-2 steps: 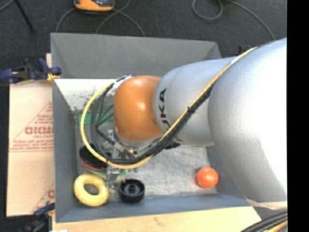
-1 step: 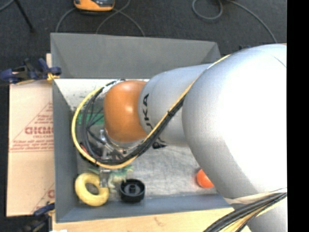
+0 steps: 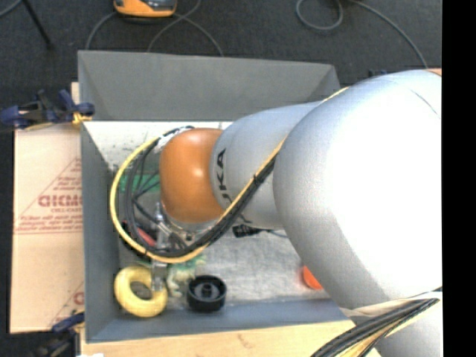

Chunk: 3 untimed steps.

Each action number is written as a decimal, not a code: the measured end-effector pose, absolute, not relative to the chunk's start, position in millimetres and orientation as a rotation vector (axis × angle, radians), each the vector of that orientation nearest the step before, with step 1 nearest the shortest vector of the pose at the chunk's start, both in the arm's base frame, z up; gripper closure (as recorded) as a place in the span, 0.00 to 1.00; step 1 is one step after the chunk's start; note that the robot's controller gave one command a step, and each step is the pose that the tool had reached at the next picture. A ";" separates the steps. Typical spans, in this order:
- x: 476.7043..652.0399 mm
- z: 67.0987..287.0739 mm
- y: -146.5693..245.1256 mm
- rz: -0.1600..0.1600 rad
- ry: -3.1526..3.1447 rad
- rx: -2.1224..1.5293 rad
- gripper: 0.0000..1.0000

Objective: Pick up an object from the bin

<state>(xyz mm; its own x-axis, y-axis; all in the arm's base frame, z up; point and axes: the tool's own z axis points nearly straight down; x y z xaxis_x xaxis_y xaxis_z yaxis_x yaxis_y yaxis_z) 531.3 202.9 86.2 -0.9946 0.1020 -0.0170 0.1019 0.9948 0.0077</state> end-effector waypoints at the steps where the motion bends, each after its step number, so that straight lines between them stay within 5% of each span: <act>1: 568.6 106.8 216.2 -0.004 3.135 0.163 1.00; 3: 568.3 108.3 216.1 -0.006 3.136 0.161 1.00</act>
Offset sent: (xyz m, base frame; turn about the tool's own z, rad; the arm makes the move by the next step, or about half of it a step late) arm 0.0000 0.0000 0.0000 0.0000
